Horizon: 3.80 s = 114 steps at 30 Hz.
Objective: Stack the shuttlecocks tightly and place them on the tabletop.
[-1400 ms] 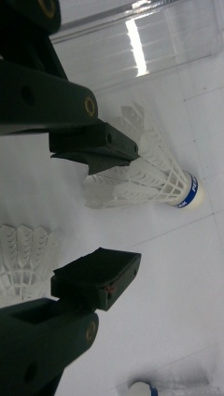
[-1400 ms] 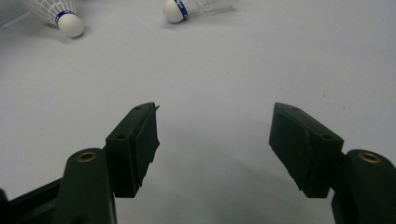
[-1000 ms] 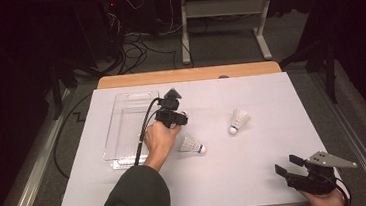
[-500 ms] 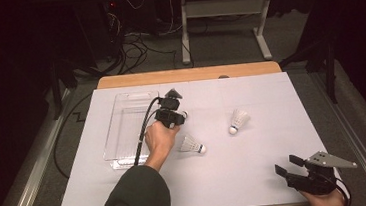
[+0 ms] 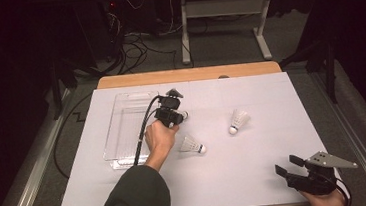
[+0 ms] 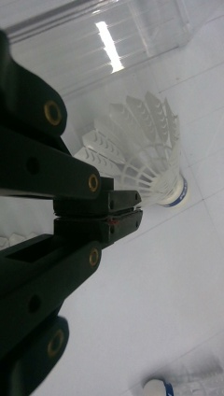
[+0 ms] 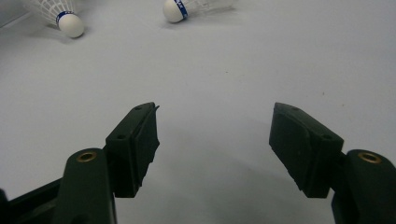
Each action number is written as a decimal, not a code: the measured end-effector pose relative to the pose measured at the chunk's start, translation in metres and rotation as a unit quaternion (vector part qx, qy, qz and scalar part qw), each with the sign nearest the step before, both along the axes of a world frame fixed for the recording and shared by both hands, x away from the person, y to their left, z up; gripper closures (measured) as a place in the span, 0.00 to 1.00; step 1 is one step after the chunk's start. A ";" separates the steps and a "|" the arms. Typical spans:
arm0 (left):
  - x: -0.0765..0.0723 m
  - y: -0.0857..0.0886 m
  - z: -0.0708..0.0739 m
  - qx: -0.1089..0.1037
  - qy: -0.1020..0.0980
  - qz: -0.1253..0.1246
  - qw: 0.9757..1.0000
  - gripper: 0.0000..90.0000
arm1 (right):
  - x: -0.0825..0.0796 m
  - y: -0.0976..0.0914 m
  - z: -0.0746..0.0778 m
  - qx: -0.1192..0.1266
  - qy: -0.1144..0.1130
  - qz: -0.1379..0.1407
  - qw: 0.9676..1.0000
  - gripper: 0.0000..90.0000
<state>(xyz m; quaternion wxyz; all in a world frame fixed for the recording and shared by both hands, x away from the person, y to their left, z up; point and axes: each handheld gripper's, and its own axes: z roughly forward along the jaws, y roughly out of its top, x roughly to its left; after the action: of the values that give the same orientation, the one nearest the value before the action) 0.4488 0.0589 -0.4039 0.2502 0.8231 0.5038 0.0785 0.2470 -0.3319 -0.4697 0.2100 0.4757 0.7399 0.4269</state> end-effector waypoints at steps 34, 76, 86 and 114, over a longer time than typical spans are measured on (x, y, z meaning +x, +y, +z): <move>-0.006 0.012 0.016 0.038 0.015 -0.031 0.999 0.99 | -0.001 0.000 0.000 0.001 0.002 -0.001 1.000 0.37; 0.000 -0.002 0.018 0.077 0.048 -0.055 0.994 0.98 | -0.004 -0.002 0.000 0.004 0.002 -0.007 1.000 0.37; 0.007 -0.017 0.015 0.073 0.037 -0.059 0.995 0.97 | -0.006 -0.004 0.000 0.007 0.001 -0.008 1.000 0.37; 0.011 -0.042 0.006 0.022 -0.029 -0.077 0.996 0.94 | -0.007 -0.004 -0.001 0.006 0.006 -0.008 1.000 0.37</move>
<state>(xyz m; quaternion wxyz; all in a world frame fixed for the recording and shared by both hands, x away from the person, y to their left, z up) 0.4600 0.0168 -0.3976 0.2516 0.8622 0.4295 0.0937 0.2399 -0.3358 -0.4704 0.2054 0.4853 0.7349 0.4269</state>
